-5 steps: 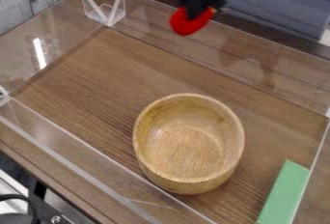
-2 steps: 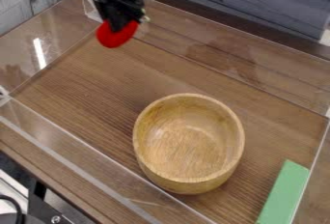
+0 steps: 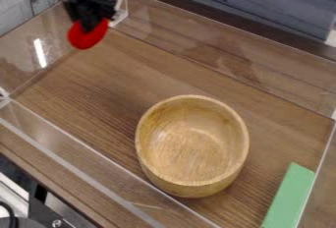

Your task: Move the red object to the left side of the table

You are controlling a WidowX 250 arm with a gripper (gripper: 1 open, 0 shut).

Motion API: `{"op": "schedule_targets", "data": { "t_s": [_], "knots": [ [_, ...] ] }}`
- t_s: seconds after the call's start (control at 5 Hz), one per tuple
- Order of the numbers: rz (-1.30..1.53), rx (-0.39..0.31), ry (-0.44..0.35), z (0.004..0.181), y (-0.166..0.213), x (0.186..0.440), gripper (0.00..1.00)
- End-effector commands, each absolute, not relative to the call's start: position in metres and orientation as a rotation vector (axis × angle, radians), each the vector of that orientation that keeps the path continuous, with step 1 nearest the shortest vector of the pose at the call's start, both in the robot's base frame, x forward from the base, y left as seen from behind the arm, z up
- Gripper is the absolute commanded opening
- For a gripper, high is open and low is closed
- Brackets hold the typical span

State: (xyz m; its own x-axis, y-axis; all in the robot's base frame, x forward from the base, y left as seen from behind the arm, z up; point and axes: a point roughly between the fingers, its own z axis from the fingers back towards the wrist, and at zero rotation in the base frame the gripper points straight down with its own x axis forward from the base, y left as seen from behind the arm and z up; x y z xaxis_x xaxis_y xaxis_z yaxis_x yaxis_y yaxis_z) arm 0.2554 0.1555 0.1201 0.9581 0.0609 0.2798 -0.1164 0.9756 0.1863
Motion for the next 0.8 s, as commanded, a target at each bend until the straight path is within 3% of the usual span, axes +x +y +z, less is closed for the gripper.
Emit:
{"op": "schedule_targets", "data": {
  "t_s": [0.0, 0.6],
  "knots": [
    [0.183, 0.236, -0.295, 0.125, 0.178, 0.258, 0.00],
    [0.098, 0.196, -0.259, 0.084, 0.176, 0.265, 0.00]
  ]
}}
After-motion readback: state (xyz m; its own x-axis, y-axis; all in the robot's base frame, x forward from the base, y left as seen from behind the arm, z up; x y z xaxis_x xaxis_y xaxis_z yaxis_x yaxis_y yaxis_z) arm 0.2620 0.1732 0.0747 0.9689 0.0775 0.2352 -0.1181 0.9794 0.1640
